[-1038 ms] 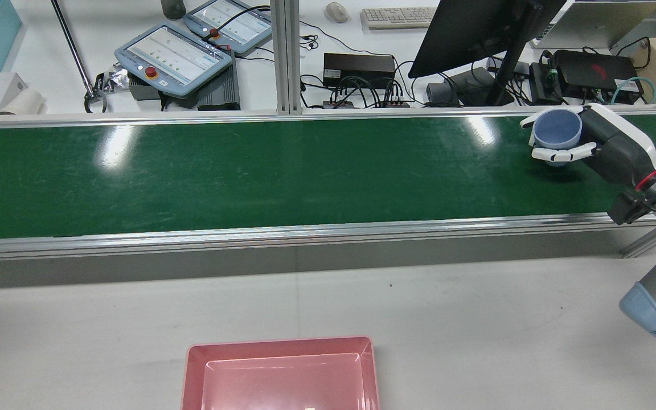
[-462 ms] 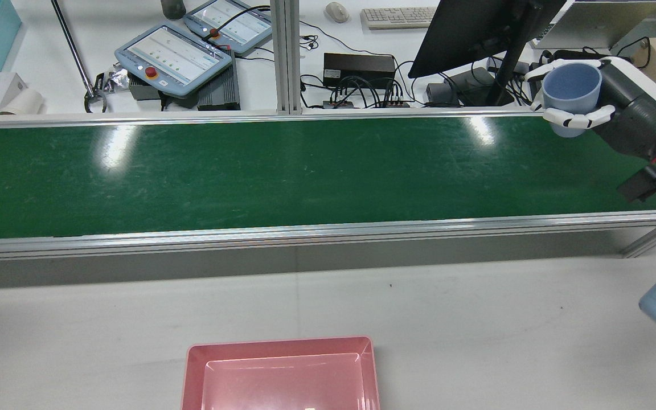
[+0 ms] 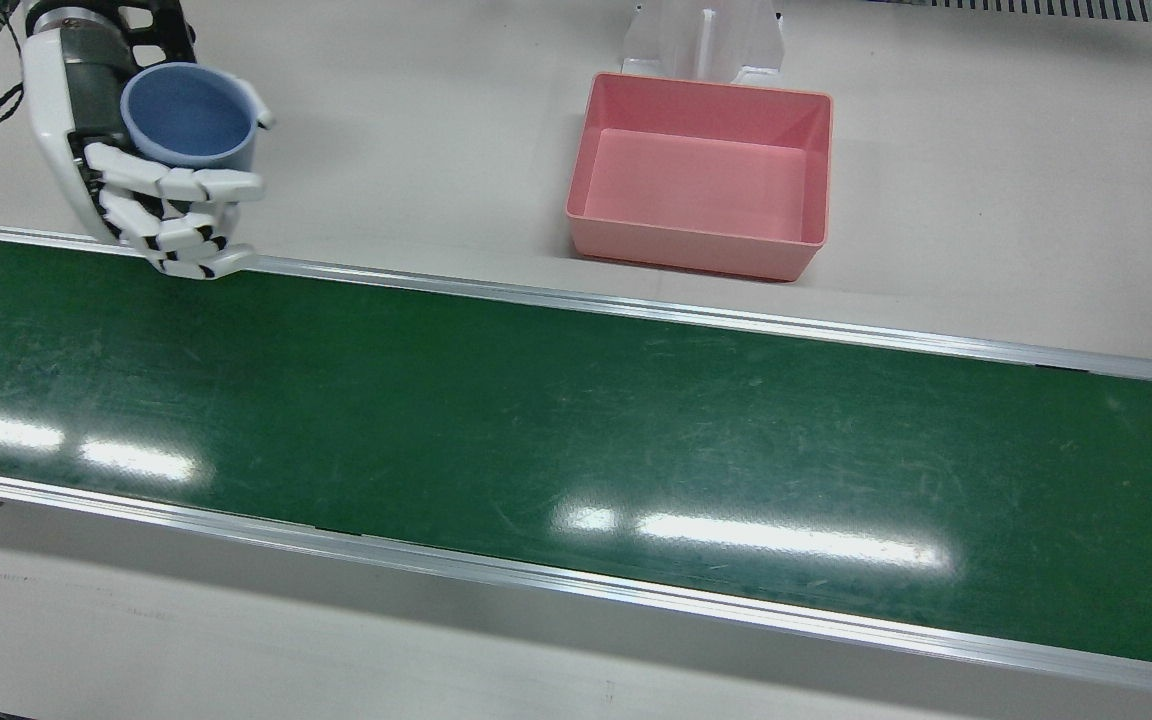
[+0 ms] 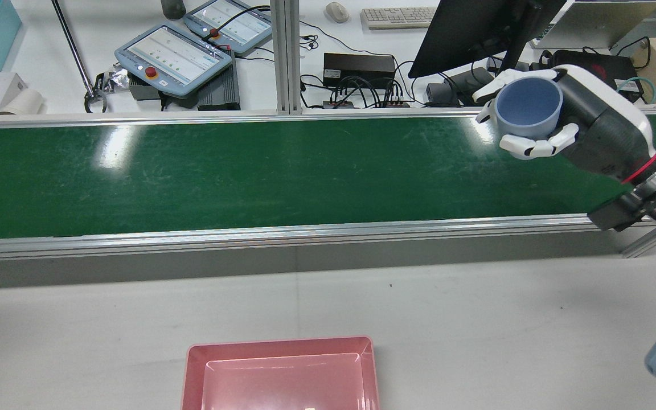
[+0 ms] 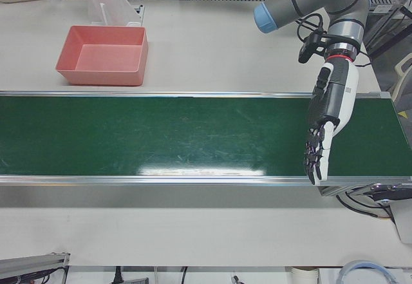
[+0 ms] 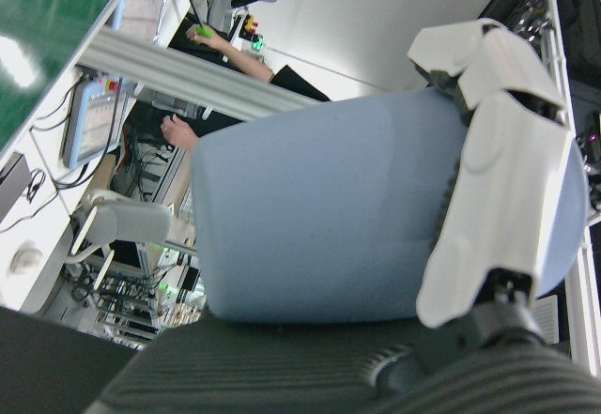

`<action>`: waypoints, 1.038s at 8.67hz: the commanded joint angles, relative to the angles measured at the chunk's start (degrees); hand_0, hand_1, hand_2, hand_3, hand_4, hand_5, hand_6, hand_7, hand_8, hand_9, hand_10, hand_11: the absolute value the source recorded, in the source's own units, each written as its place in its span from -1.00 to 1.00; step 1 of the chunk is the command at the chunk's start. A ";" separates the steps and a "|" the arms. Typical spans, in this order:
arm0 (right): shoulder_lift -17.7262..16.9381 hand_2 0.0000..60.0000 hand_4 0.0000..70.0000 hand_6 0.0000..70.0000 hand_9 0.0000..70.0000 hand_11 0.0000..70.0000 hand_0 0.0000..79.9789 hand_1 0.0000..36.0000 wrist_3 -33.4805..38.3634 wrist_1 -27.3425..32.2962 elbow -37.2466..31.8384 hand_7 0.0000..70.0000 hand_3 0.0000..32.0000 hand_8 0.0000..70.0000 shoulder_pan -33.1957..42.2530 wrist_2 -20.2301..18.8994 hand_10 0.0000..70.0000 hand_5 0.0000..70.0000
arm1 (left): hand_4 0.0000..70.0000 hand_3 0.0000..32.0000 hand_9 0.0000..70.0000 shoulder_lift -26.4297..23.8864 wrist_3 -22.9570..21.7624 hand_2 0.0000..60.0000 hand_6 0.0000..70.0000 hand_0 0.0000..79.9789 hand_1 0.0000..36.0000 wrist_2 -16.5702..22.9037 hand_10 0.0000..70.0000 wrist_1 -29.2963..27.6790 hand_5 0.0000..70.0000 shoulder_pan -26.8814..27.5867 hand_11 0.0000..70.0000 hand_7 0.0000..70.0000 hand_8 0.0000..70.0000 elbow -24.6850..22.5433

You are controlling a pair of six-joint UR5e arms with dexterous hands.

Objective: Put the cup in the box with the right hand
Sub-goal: 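Carry the held cup with the right hand down into the pink tray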

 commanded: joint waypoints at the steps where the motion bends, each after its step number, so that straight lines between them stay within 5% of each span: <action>1: 1.96 1.00 -0.32 -0.18 0.77 0.19 0.53 1.00 -11.96 -5.17 10.53 1.00 -1.00 0.08 -21.24 5.38 -0.25 -0.51 | -1.00 -1.00 -1.00 0.04 0.00 -1.00 -1.00 -1.00 -1.00 0.05 -1.00 0.06 -1.00 0.00 -1.00 -1.00 -1.00 0.00; 5: 5.92 1.00 -0.40 -0.29 0.57 0.10 0.52 1.00 -24.63 -5.00 12.14 1.00 -1.00 -0.08 -45.09 14.80 -0.31 -0.56 | -1.00 -1.00 -1.00 0.04 0.00 -1.00 -1.00 -1.00 -1.00 0.05 -1.00 -0.03 -1.00 -0.08 -1.00 -1.00 -1.00 0.00; 6: 5.93 1.00 -0.48 -0.47 0.11 -0.20 0.52 0.97 -26.22 -4.91 12.22 0.97 -1.00 -0.41 -46.88 15.44 -0.51 -0.63 | -1.00 -1.00 -1.00 -0.05 0.00 -1.00 -1.00 -1.00 -1.00 -0.04 -1.00 -0.03 -1.00 0.00 -1.00 -1.00 -1.00 0.00; 7: 5.23 0.70 -0.40 -0.53 -0.11 -0.37 0.49 0.83 -26.76 -4.99 12.49 0.78 -1.00 -0.55 -46.37 15.35 -0.63 -0.68 | -1.00 -1.00 -1.00 -0.05 0.00 -1.00 -1.00 -1.00 -1.00 -0.04 -1.00 -0.03 -1.00 0.00 -1.00 -1.00 -1.00 0.08; 8: 4.96 -0.84 -0.48 -0.76 -0.71 -0.74 0.20 -0.53 -27.02 -5.00 12.23 -0.06 -1.00 -0.89 -46.72 15.44 -0.85 -0.88 | -1.00 -1.00 -1.00 0.04 0.00 -1.00 -1.00 -1.00 -1.00 -0.04 -1.00 -0.03 -1.00 0.00 -1.00 -1.00 -1.00 0.08; 9: 5.22 -0.87 -0.53 -0.89 -0.96 -0.90 0.06 -0.88 -27.37 -4.91 11.96 -0.59 -1.00 -1.00 -47.50 15.70 -0.95 -0.95 | -1.00 -1.00 -1.00 -0.05 0.00 -1.00 -1.00 -1.00 -1.00 0.05 -1.00 -0.03 -1.00 0.00 -1.00 -1.00 -1.00 0.08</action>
